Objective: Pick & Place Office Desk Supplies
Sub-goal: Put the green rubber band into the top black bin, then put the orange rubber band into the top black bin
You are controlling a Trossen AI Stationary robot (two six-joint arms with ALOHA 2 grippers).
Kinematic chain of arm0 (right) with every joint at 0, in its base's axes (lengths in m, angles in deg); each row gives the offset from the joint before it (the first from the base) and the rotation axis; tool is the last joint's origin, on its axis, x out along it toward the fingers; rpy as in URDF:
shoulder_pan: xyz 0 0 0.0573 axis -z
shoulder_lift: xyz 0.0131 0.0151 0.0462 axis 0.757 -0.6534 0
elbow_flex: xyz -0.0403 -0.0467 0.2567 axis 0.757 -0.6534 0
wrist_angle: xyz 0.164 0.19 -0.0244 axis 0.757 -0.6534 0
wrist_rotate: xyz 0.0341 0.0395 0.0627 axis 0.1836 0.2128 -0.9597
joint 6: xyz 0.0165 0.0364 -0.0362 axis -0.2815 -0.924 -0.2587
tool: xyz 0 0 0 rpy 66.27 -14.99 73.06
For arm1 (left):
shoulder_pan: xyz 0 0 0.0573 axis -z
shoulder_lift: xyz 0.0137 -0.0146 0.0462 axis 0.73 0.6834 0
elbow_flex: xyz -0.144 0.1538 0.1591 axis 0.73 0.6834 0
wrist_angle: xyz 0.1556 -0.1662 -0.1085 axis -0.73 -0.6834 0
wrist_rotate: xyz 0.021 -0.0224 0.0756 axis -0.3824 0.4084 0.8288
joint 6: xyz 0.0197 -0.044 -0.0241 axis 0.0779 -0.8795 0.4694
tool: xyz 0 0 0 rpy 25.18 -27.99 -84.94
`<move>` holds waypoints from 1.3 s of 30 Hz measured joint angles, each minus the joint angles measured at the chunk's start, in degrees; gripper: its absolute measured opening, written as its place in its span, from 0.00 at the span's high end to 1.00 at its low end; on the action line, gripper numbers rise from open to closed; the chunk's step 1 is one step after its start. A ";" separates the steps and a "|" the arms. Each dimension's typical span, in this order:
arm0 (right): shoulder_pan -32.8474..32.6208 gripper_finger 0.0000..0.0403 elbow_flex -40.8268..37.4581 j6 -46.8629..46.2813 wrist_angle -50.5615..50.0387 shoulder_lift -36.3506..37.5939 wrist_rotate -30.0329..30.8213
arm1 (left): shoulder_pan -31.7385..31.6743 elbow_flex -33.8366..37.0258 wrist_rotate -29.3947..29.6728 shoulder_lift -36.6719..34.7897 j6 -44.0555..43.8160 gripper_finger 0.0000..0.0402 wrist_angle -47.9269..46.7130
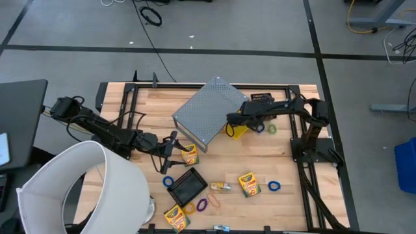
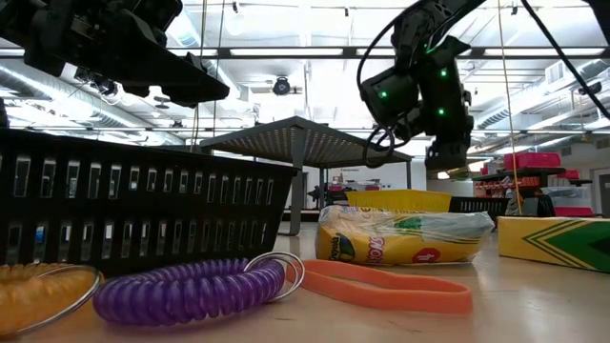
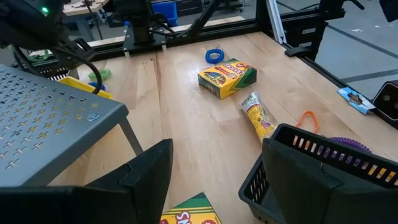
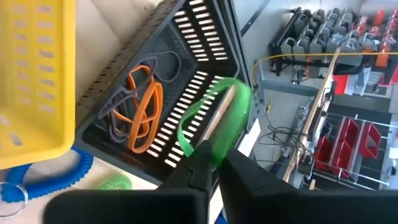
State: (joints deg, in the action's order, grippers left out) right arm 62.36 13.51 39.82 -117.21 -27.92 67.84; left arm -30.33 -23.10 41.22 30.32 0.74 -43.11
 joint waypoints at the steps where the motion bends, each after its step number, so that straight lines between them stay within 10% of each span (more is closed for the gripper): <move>1: 0.22 0.90 0.01 0.48 0.00 0.00 -0.39 | 0.00 0.00 0.00 0.00 0.00 0.38 0.00; 17: 0.01 0.48 0.02 0.28 -0.33 -0.02 -4.97 | 0.00 0.00 0.02 0.00 0.00 0.38 0.00; 31: -18.51 0.53 0.31 -4.78 0.13 -0.09 -19.10 | 0.00 0.00 0.02 0.00 -0.35 0.38 0.00; 39: -31.94 0.53 0.30 -2.47 16.23 -0.09 -33.94 | 0.00 0.00 0.00 0.00 -0.38 0.38 0.00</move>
State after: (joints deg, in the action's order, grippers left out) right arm 30.42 13.80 37.35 -100.98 -28.01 33.90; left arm -30.33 -23.10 41.22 30.32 0.36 -43.11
